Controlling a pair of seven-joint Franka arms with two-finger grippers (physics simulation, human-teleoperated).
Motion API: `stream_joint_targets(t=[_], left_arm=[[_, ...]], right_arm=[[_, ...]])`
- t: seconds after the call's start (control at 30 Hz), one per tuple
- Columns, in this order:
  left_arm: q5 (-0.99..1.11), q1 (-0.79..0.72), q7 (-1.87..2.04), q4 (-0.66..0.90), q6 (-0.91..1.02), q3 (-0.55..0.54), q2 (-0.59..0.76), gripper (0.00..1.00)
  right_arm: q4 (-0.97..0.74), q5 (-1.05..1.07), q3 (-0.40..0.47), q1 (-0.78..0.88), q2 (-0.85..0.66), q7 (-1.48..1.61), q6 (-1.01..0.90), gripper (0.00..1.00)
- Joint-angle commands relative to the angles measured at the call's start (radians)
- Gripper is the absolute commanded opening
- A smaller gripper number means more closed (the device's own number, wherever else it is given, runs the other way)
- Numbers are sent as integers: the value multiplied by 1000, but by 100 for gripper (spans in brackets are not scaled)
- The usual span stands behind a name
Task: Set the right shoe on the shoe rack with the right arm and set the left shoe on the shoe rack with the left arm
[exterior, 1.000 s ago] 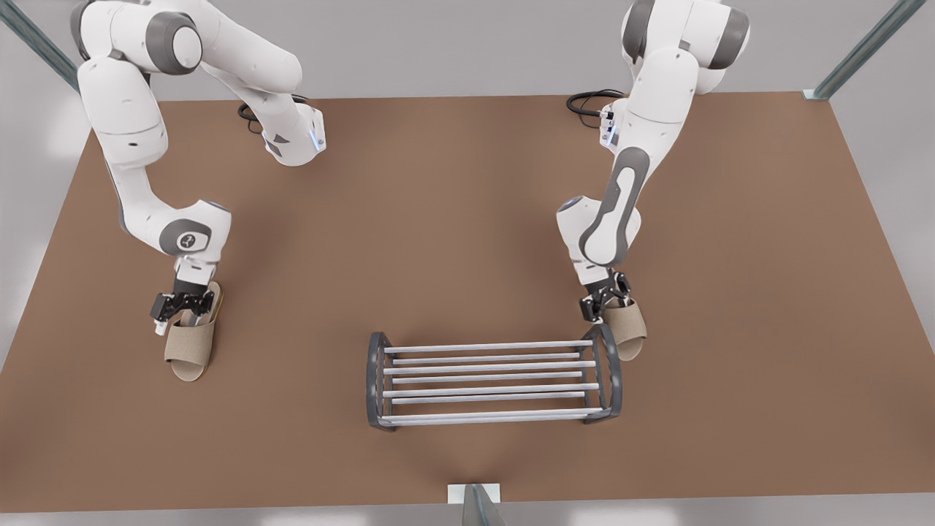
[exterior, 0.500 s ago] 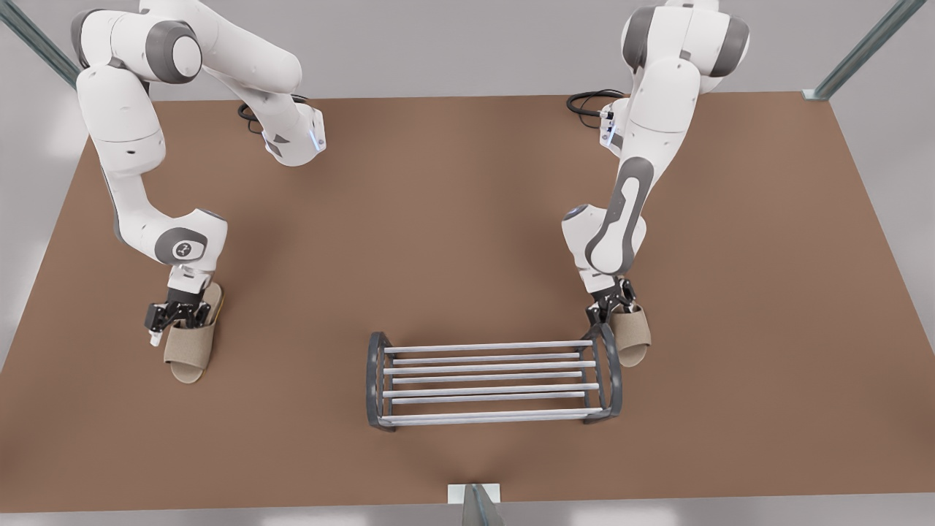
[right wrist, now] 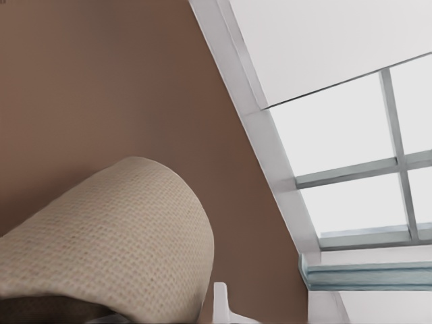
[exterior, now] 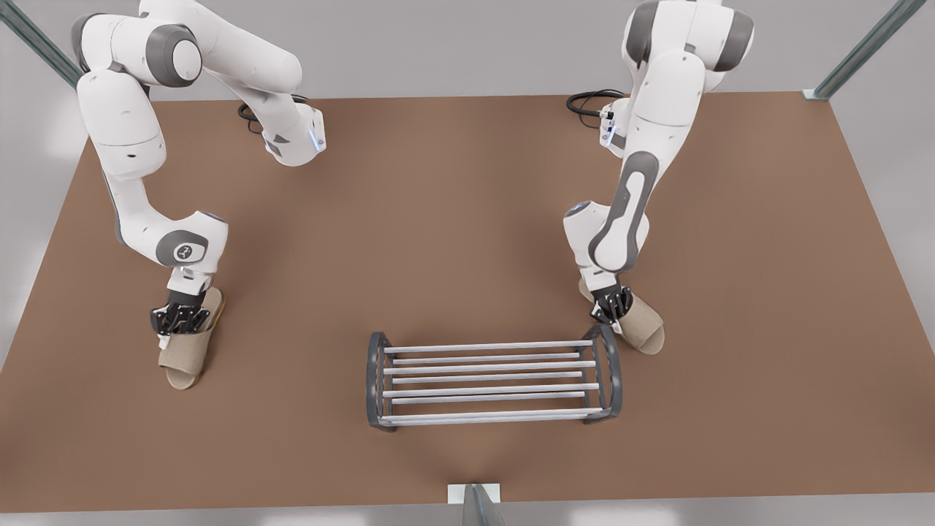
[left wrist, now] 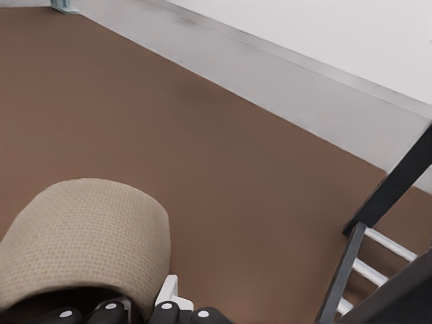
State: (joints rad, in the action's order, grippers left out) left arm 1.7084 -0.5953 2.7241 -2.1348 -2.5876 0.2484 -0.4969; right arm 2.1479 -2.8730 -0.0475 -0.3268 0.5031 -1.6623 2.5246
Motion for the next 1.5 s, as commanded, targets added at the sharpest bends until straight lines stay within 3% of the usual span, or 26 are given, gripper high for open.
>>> stream_joint_targets(t=[0.0, 0.1, 0.23, 0.33, 0.4, 0.57, 0.7, 0.83, 1.07, 1.47], left_arm=[[5, 0, 3, -7, -12, 0, 21, 21], [7, 2, -4, -76, -16, 52, 139, 21], [79, -1, -147, -117, -91, 235, 377, 21], [79, -9, -184, -59, -89, 219, 500, 21], [65, -14, -185, 75, -121, 111, 520, 21], [-90, -17, -230, 490, -114, -172, 314, 21], [-245, -18, -328, 584, 29, -294, 210, 21], [-289, -29, -323, 556, 80, -301, 179, 21], [-326, -27, -325, 492, 127, -296, 101, 21], [-316, 25, -330, 564, 116, -276, -101, 21]], right_arm=[[0, 0, 0, 0, -1, -34, 0, 45], [0, 0, 0, 0, -6, -34, 0, 40], [3, -2, 0, 0, -15, -34, 2, 28], [10, -3, 0, 0, -64, -34, 46, 27], [7, -3, 0, 0, -172, -31, 204, 27], [-55, -3, 0, 12, -324, -25, 502, 27], [-154, -2, -14, 34, -324, -17, 605, 27], [-203, 0, -63, 40, -305, -16, 605, 26], [-304, 1, -64, 157, -258, -14, 606, 26], [-405, -2, -66, 241, -229, 29, 605, 26]])
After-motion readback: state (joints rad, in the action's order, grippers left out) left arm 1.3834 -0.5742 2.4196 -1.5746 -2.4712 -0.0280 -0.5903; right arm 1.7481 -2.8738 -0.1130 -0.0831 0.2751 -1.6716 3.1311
